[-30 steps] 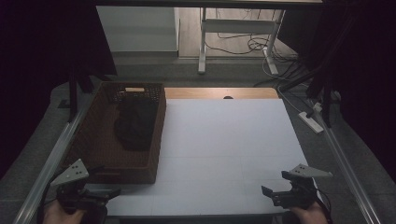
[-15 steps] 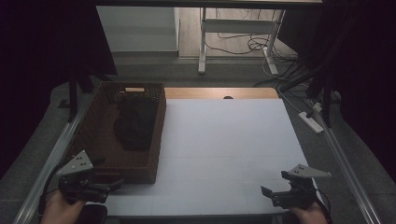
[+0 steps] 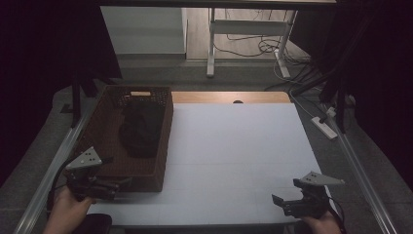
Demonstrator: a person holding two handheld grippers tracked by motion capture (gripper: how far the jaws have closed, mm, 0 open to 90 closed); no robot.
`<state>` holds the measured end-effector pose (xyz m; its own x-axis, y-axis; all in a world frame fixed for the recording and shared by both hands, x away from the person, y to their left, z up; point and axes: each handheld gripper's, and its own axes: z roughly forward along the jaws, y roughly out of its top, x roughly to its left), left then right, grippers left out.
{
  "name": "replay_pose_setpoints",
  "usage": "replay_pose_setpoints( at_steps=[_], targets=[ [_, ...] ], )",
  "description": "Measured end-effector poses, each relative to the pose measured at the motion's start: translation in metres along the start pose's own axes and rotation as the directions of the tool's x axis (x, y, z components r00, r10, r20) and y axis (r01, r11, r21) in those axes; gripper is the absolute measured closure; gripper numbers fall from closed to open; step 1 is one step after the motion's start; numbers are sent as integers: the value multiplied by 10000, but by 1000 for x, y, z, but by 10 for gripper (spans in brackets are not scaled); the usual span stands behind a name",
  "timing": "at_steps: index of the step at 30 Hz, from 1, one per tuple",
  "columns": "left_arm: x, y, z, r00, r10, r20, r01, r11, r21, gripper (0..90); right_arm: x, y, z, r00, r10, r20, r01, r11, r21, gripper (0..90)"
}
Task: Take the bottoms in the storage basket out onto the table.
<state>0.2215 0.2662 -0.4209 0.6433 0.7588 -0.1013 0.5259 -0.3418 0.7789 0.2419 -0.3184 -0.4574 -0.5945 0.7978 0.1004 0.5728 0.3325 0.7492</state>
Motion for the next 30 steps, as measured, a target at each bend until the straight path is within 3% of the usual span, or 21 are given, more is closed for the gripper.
replay_pose_setpoints(
  at_steps=[2,6,8,15,30],
  targets=[
    [1,1,1,10000,-22,-9,22,10000,-14,0,0,0,0,10000,0,-2,0,10000,2,2],
    [9,6,6,9980,-397,497,411,9988,-264,0,0,0,0,10000,1,-11,-1,10000,13,3],
    [12,7,7,9974,-479,530,494,9984,-282,0,0,0,0,10000,4,-12,-4,10000,20,2],
    [23,15,12,9961,-735,493,743,9971,-141,0,0,0,1,10000,2,-17,-2,10000,42,3],
    [53,38,25,9949,-1002,-124,1004,9947,212,0,0,0,1,10000,-1,-39,1,10000,61,3]
  ],
)
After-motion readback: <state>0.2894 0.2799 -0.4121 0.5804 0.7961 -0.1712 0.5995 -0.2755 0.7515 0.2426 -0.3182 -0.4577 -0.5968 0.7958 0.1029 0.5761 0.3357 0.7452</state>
